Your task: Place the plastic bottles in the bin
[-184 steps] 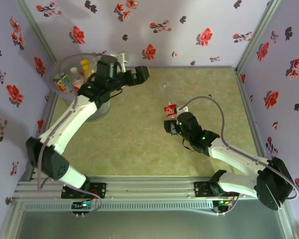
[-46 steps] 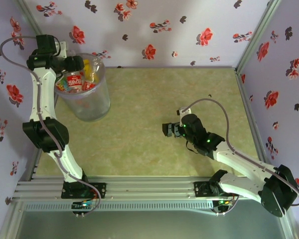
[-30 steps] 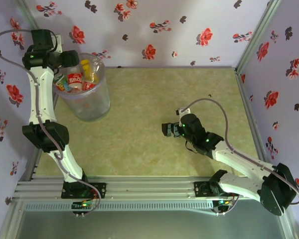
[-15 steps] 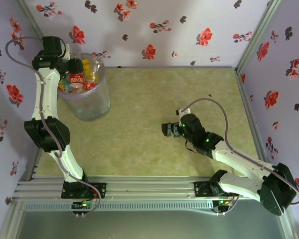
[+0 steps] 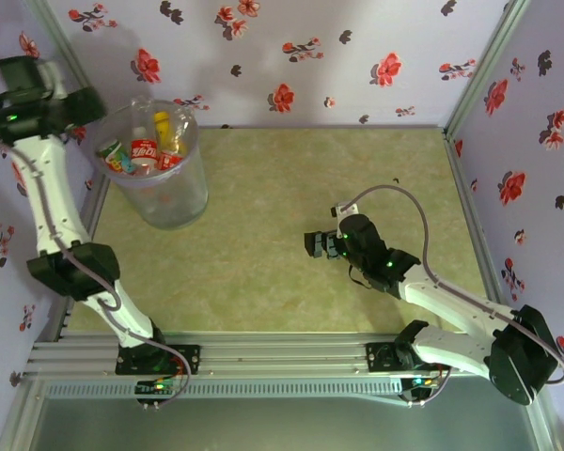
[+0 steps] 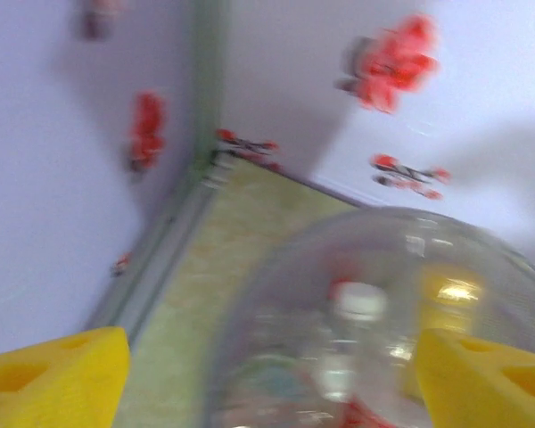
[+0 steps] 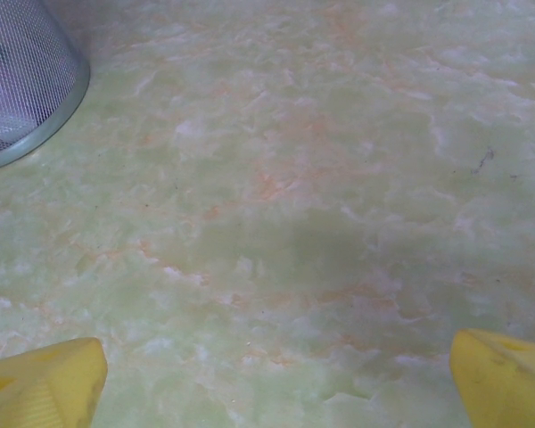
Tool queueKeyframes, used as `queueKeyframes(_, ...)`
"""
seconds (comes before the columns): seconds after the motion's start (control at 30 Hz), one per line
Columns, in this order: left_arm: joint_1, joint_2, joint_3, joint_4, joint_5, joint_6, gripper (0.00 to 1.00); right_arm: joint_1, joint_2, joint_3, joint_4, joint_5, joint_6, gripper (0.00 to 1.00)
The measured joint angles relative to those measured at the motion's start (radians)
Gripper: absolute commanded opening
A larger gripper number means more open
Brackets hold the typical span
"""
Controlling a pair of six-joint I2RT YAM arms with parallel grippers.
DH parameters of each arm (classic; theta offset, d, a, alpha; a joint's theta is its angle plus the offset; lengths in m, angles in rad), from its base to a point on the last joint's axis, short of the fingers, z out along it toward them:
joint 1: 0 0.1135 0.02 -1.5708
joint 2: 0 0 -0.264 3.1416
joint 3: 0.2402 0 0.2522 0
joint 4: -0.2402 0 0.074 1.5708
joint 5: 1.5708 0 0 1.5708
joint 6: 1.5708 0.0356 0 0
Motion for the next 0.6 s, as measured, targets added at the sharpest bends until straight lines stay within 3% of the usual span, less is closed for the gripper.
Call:
queueKeyframes(0.13,0.122,-0.019,-0.100,0.017,0.033,-0.056,0.71,0.000,0.010,0.000,0.000,0.000,-0.001,0.99)
queueKeyframes(0.37,0.130,-0.019,-0.307,0.088,0.179,-0.113,0.70,0.000,0.013,0.000,0.000,0.000,-0.001,0.99)
queueKeyframes(0.6,0.130,-0.017,-0.360,0.165,0.262,-0.165,0.62,0.000,0.013,0.000,0.000,0.000,-0.002,0.99)
